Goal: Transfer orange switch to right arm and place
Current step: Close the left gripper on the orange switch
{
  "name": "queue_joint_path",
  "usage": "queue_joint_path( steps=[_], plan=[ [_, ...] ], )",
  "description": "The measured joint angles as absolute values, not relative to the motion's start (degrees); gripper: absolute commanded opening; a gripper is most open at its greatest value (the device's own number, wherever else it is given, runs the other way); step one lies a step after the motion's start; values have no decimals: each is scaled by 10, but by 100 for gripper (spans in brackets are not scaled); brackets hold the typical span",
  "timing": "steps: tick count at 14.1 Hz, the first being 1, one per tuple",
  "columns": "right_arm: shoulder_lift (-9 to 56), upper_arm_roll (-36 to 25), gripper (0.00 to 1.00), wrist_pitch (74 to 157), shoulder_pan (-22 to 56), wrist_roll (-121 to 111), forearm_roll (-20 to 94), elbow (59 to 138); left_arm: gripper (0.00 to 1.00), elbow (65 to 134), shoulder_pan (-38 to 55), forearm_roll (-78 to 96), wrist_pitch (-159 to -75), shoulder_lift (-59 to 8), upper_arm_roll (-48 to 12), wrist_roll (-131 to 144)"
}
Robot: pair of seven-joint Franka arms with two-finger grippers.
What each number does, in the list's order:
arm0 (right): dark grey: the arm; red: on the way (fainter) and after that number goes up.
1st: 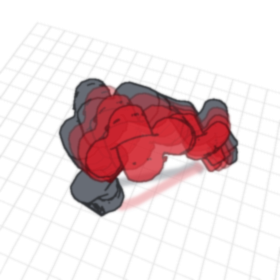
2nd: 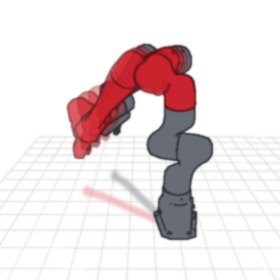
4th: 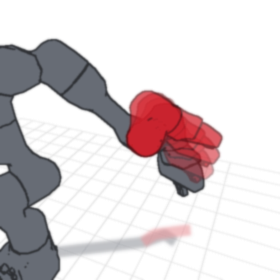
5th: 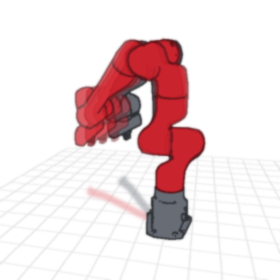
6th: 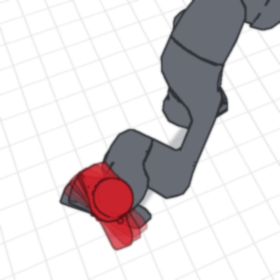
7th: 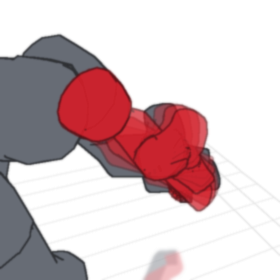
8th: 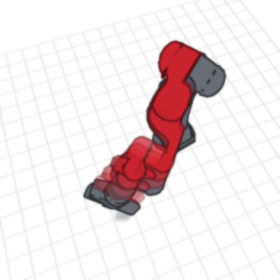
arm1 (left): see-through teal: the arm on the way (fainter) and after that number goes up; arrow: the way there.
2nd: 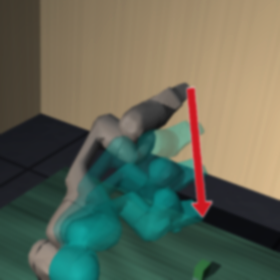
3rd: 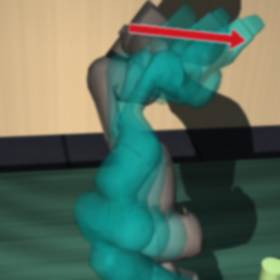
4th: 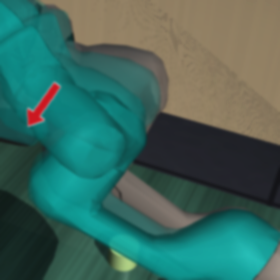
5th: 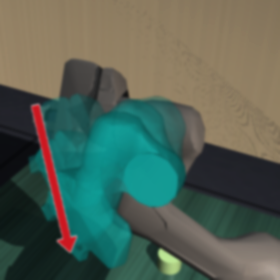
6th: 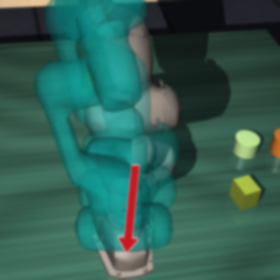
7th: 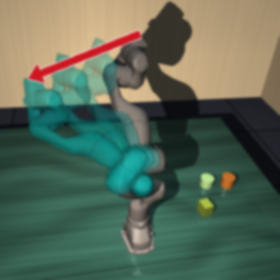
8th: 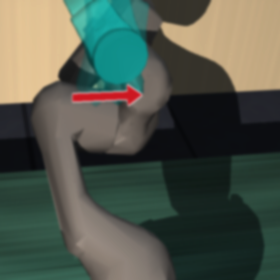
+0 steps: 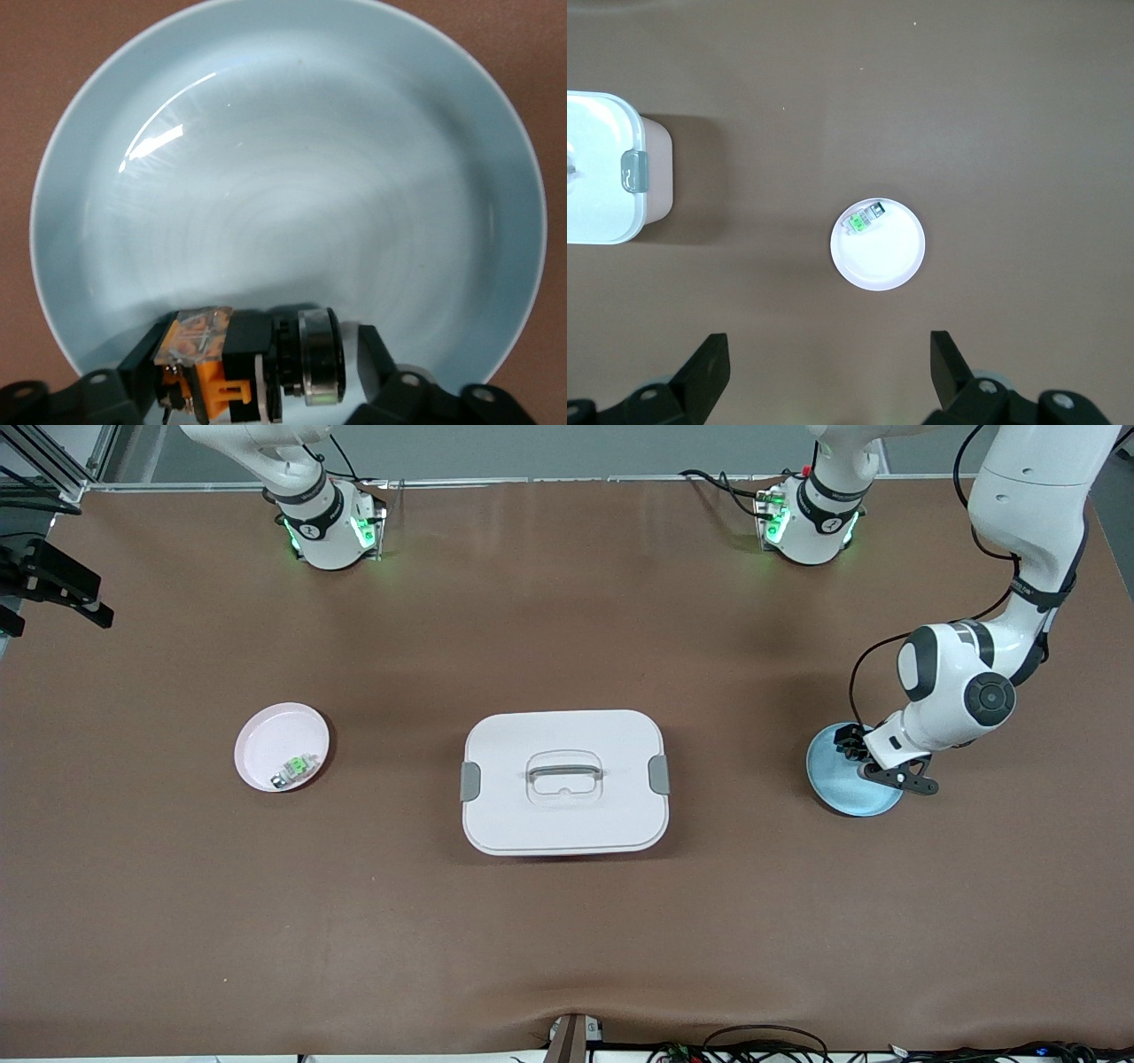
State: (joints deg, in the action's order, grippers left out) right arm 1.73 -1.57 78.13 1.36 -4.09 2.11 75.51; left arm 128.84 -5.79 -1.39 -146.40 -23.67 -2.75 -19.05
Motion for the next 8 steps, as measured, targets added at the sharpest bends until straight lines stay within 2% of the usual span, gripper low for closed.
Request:
queue_joint_path(
  steps=[2,3,8],
  plan=[
    [17,-17,100,781,12,-41,21,755,39,1289,-58,-14,-1465,-233,-27,-190],
    [17,-17,100,781,11,-41,21,755,36,1289,-58,-14,-1465,-234,-27,-190],
    [17,-18,100,781,11,-41,21,755,35,1289,-58,-14,-1465,-234,-27,-190]
  ],
)
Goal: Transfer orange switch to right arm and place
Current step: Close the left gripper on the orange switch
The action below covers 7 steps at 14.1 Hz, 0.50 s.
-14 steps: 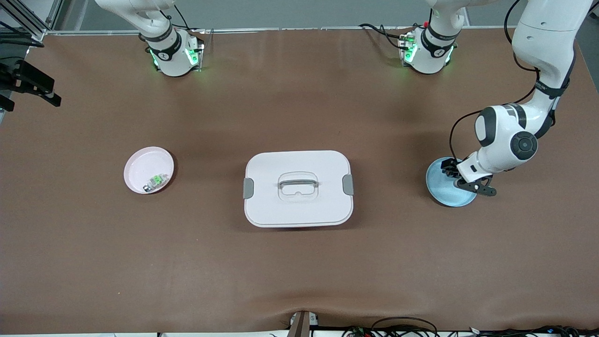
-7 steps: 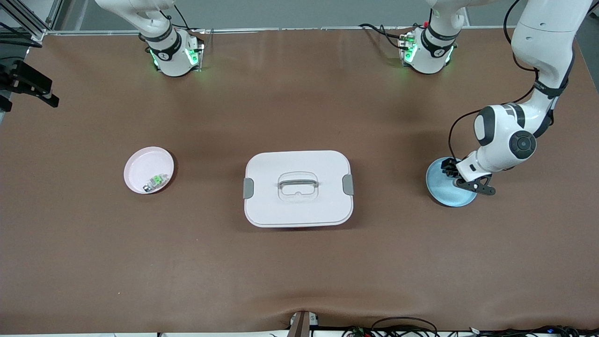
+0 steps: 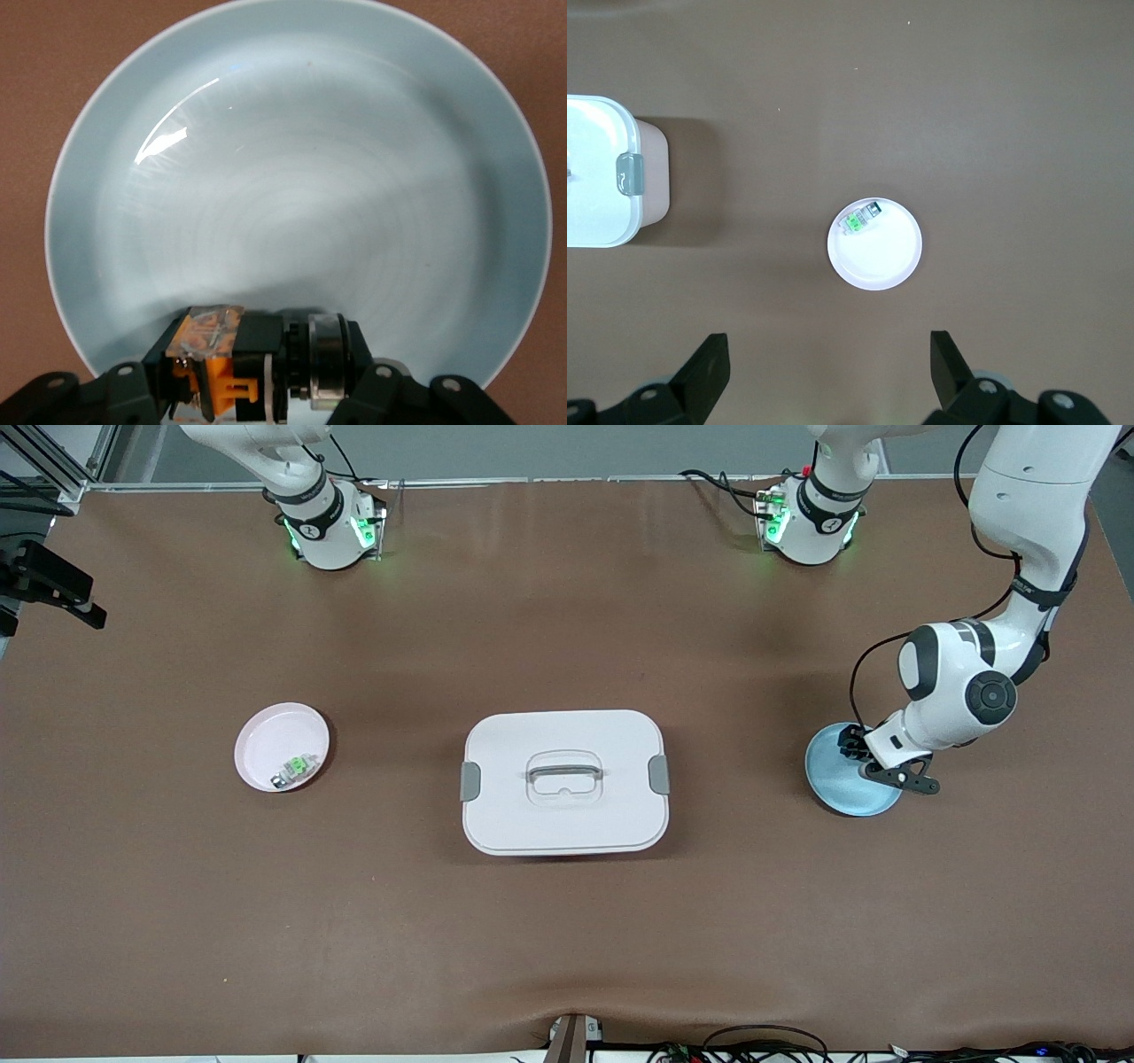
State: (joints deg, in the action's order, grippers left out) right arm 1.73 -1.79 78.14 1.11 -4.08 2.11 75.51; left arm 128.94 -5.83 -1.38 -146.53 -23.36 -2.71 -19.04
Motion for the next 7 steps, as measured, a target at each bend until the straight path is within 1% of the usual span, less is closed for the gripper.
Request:
queue_joint_path(
  steps=[3,7],
  plan=[
    [17,-18,100,781,11,-41,21,755,35,1288,-58,-14,-1450,-226,-27,-172],
    [18,-19,100,781,7,-41,21,755,36,1272,-58,-14,-1372,-184,-37,-78]
  ],
)
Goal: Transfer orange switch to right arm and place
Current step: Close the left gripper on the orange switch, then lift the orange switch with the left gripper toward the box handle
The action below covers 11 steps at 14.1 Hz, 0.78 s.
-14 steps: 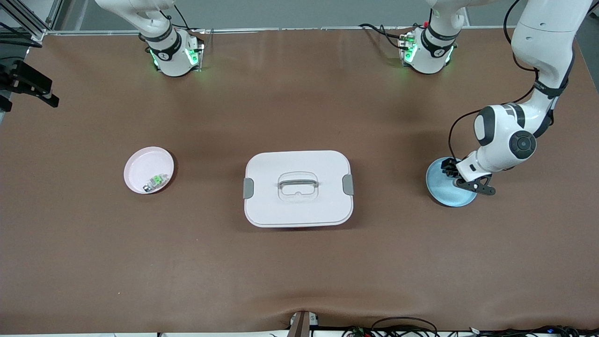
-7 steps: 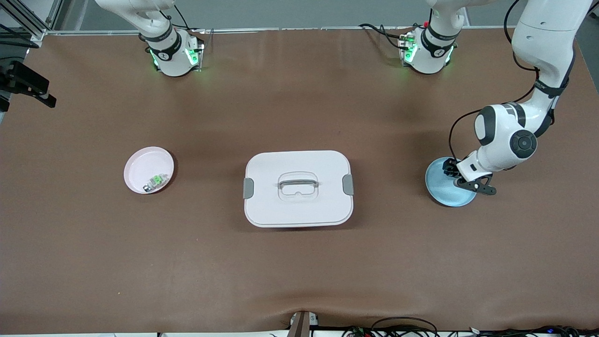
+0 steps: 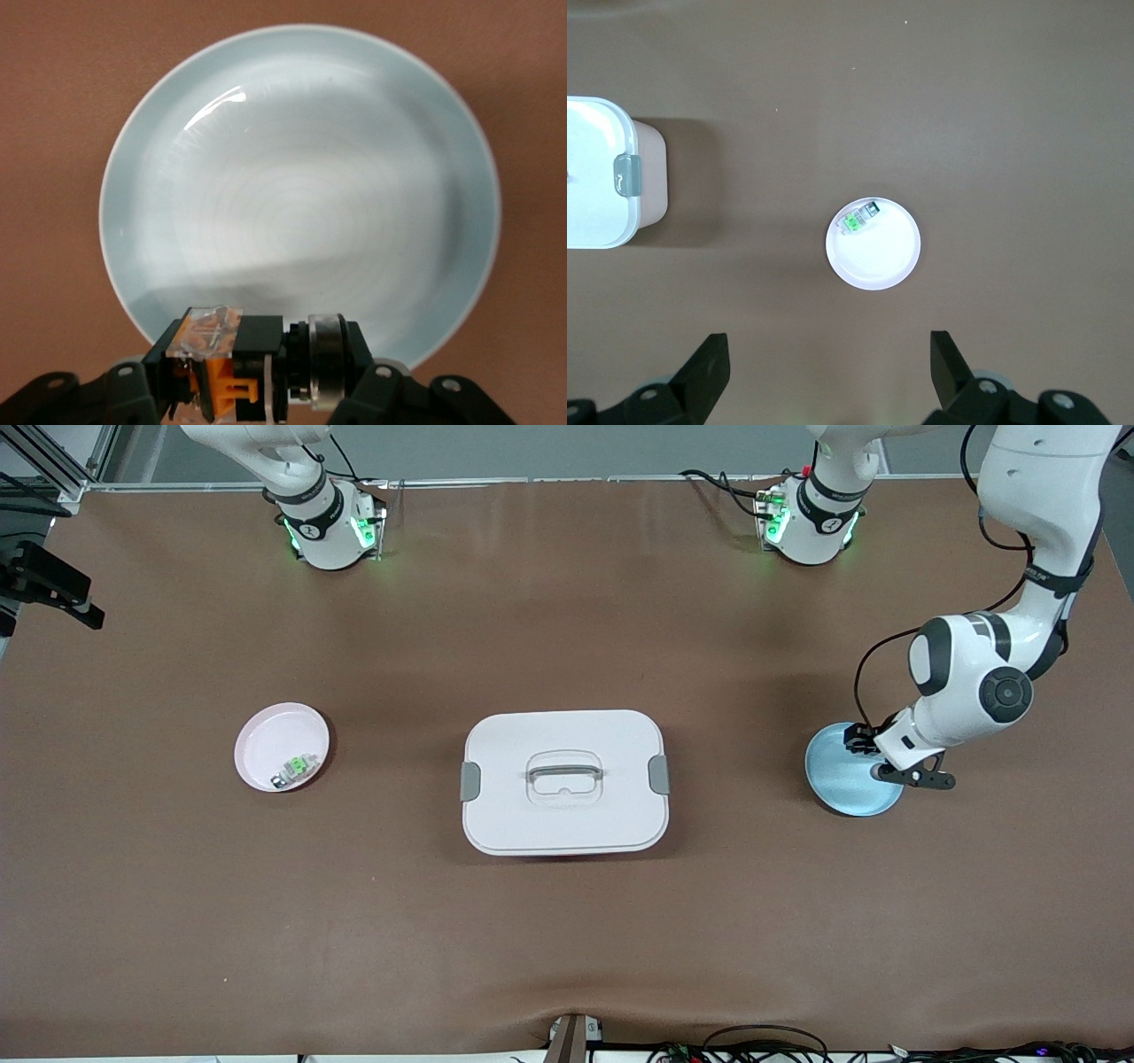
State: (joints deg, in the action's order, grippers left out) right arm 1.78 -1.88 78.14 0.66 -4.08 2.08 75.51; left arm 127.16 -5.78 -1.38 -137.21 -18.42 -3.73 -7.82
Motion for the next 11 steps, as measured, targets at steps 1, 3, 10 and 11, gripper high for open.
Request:
queue_joint_path(
  steps=[1,3,10,11],
  plan=[
    [18,-19,100,781,5,-41,21,755,36,1260,-58,-14,-1338,-172,-46,-41],
    [18,-19,100,781,4,-41,21,755,36,1226,-57,-14,-1258,-155,-65,37],
    [18,-19,100,781,4,-41,21,755,35,1076,-54,82,-1079,-126,-120,295],
    [18,-19,100,781,4,-41,21,755,36,1052,-54,105,-1057,-122,-124,323]
  ],
)
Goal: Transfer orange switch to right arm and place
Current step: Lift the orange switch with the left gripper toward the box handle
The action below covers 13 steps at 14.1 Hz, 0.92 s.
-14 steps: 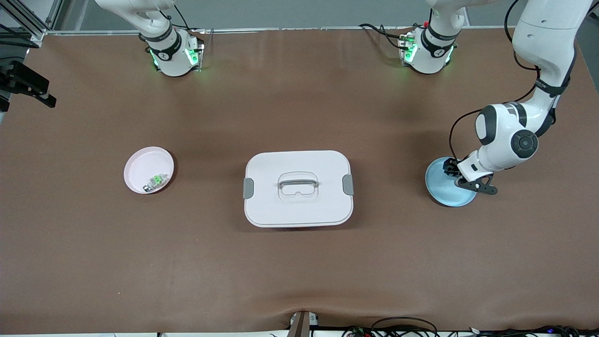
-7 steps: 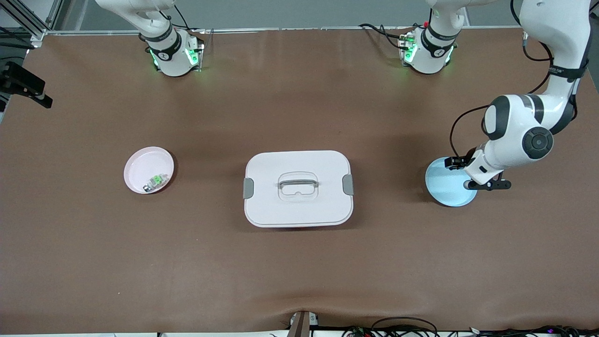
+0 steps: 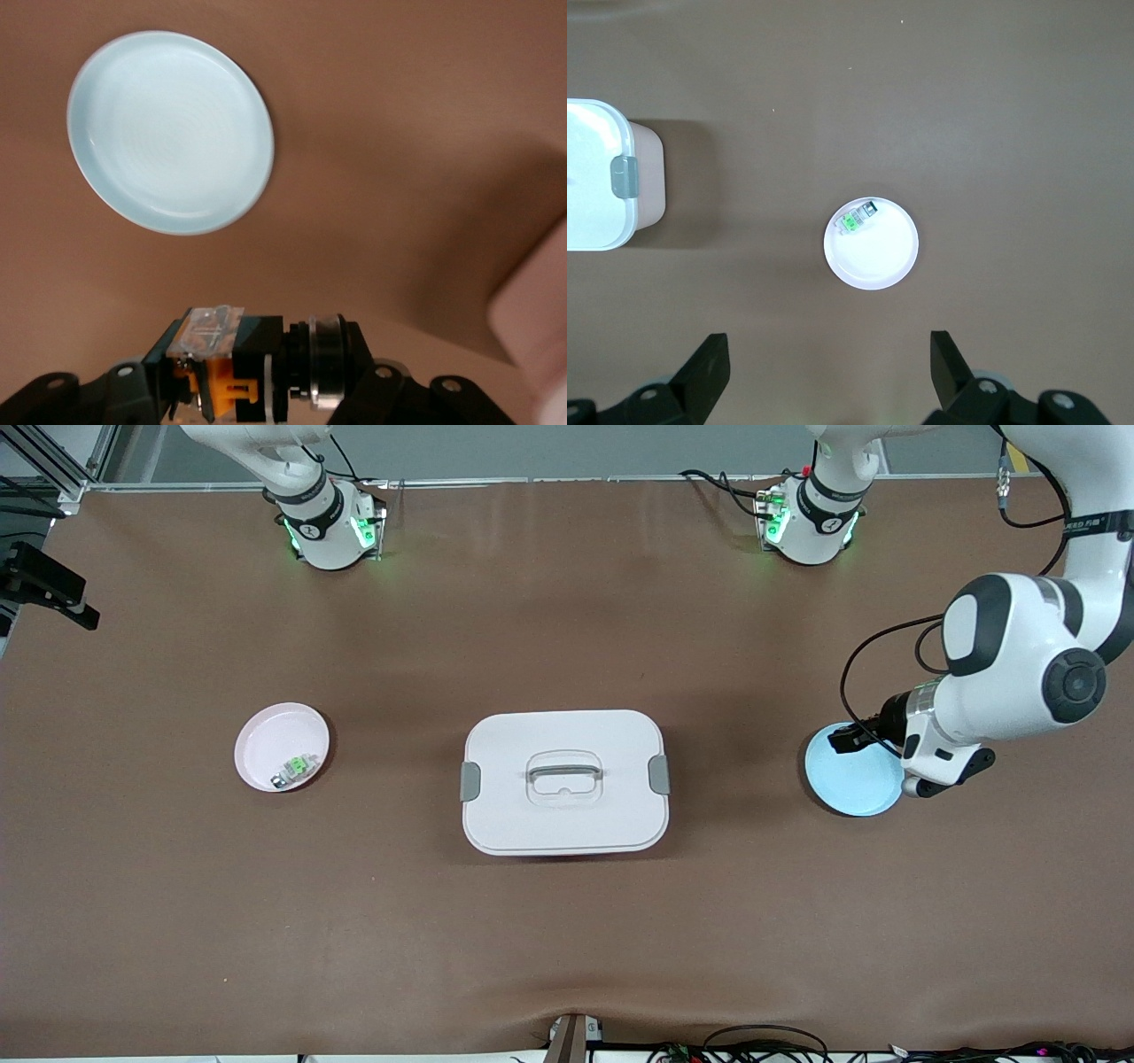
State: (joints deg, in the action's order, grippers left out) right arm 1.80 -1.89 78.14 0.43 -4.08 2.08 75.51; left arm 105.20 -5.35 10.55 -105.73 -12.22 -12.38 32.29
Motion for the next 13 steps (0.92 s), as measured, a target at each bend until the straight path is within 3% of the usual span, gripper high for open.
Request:
queue_joint_path(
  steps=[5,13],
  plan=[
    [18,-19,100,781,4,-41,21,755,36,969,-53,187,-1026,-100,-161,515],
    [26,-19,100,810,1,-41,21,757,36,905,-45,250,-1028,-100,-271,825]
  ],
)
